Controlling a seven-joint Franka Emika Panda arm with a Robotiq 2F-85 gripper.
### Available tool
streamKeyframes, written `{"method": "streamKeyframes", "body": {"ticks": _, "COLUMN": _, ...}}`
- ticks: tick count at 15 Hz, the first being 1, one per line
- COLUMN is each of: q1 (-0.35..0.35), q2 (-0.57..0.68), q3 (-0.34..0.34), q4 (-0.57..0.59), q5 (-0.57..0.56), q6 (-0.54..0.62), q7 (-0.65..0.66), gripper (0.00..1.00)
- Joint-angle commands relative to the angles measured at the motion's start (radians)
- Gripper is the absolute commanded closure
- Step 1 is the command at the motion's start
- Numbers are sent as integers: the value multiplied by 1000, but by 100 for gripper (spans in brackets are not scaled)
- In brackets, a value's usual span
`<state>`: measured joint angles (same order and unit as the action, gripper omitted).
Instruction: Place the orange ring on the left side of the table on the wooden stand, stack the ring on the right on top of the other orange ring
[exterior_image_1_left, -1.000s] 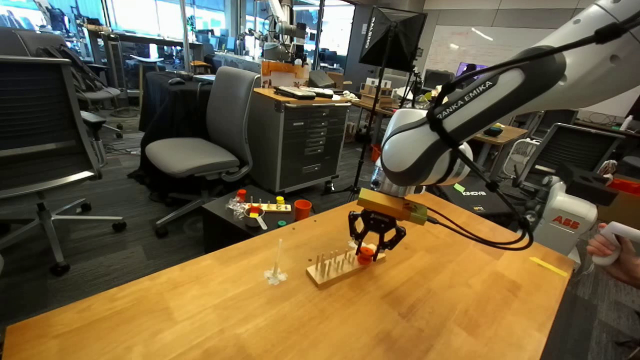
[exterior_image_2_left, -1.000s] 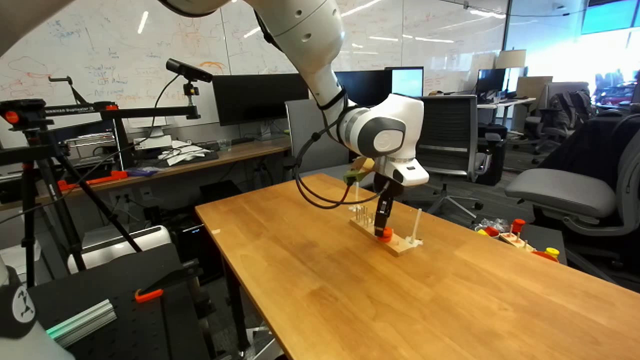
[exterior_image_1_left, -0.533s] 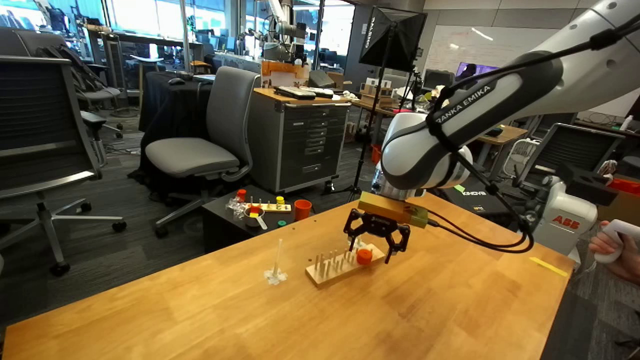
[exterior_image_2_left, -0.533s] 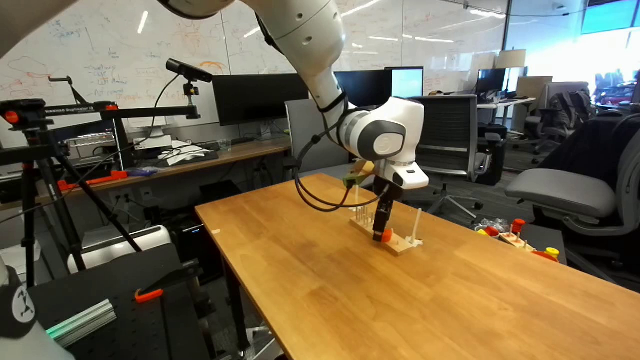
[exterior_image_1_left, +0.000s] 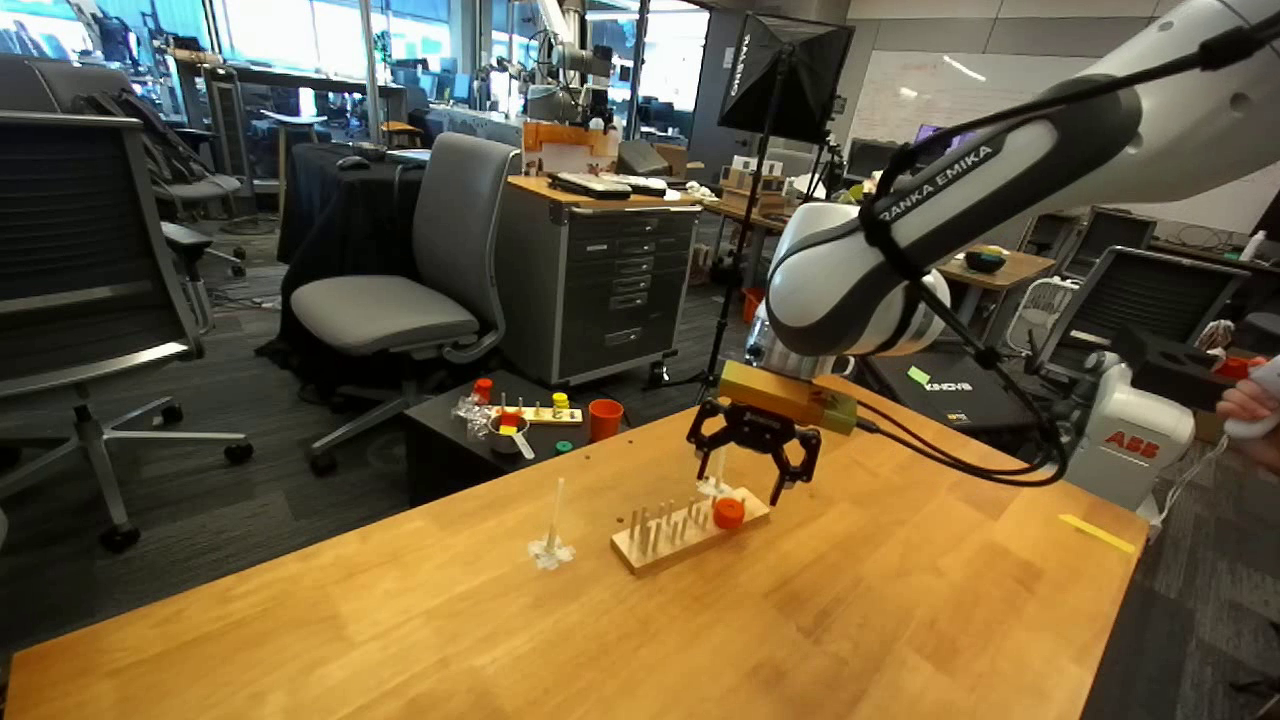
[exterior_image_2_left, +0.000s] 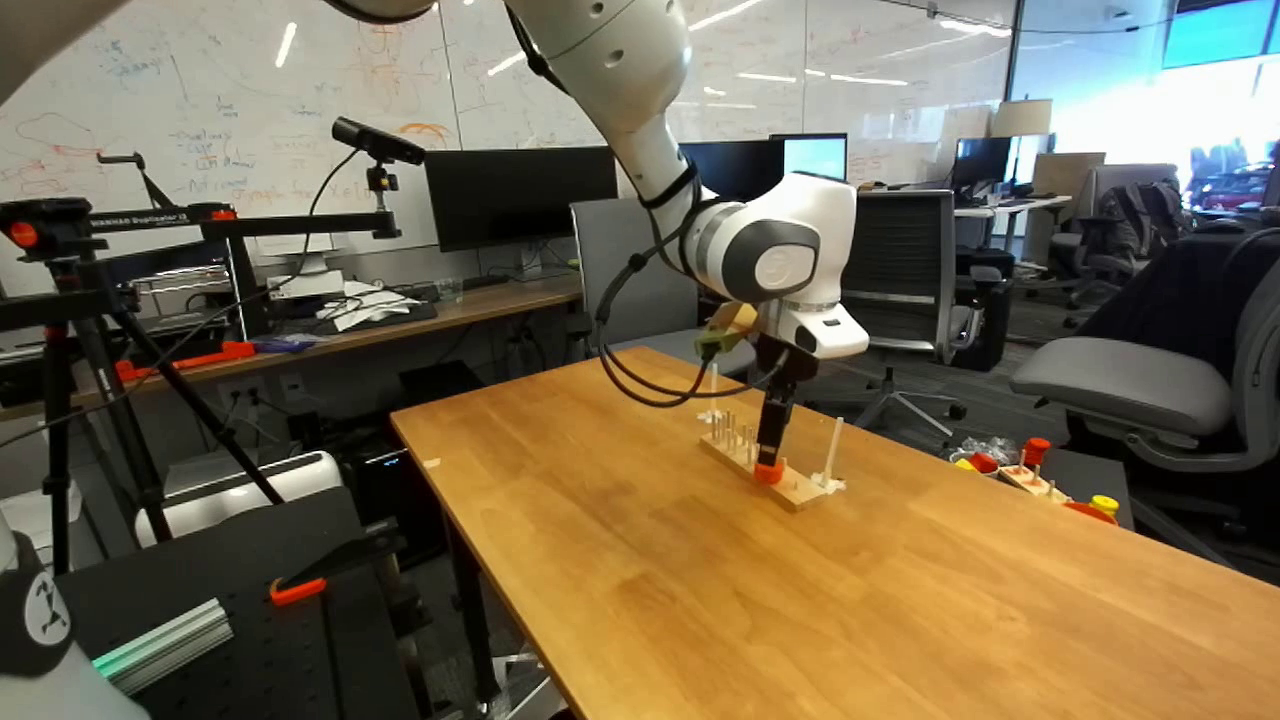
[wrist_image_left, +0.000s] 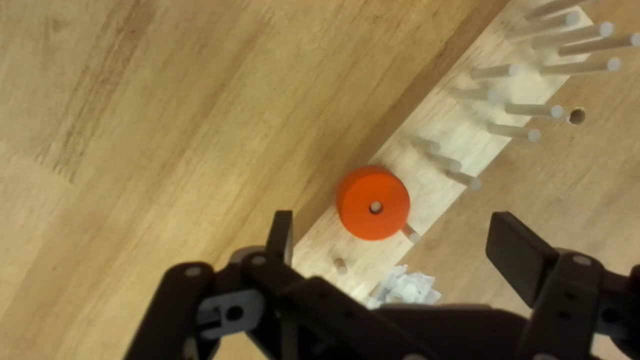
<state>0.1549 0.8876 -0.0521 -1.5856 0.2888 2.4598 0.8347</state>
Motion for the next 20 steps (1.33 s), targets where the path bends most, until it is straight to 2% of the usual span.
{"method": "streamKeyframes", "body": {"ticks": 1, "q1": 1, "q2": -117, "q3": -12, "q4": -54, "q5": -31, "q6": -30, "q7": 7, "gripper": 0}}
{"method": "streamKeyframes", "body": {"ticks": 6, "q1": -1, "q2": -302, "q3": -36, "q4": -137, "q5": -79, "q6": -51, "q7": 0, "gripper": 0}}
{"method": "streamKeyframes", "body": {"ticks": 12, "q1": -34, "q2": -598, "q3": -38, "q4": -318, "q5": -128, "q6": -109, "q7": -23, "gripper": 0}}
{"method": "streamKeyframes", "body": {"ticks": 17, "q1": -69, "q2": -817, "q3": -28, "q4": -426, "q5": -198, "q6": -263, "q7": -28, "gripper": 0}}
{"method": "streamKeyframes", "body": {"ticks": 20, "q1": -90, "q2": -901, "q3": -17, "q4": -451, "q5": -222, "q6": -359, "q7": -30, "gripper": 0}}
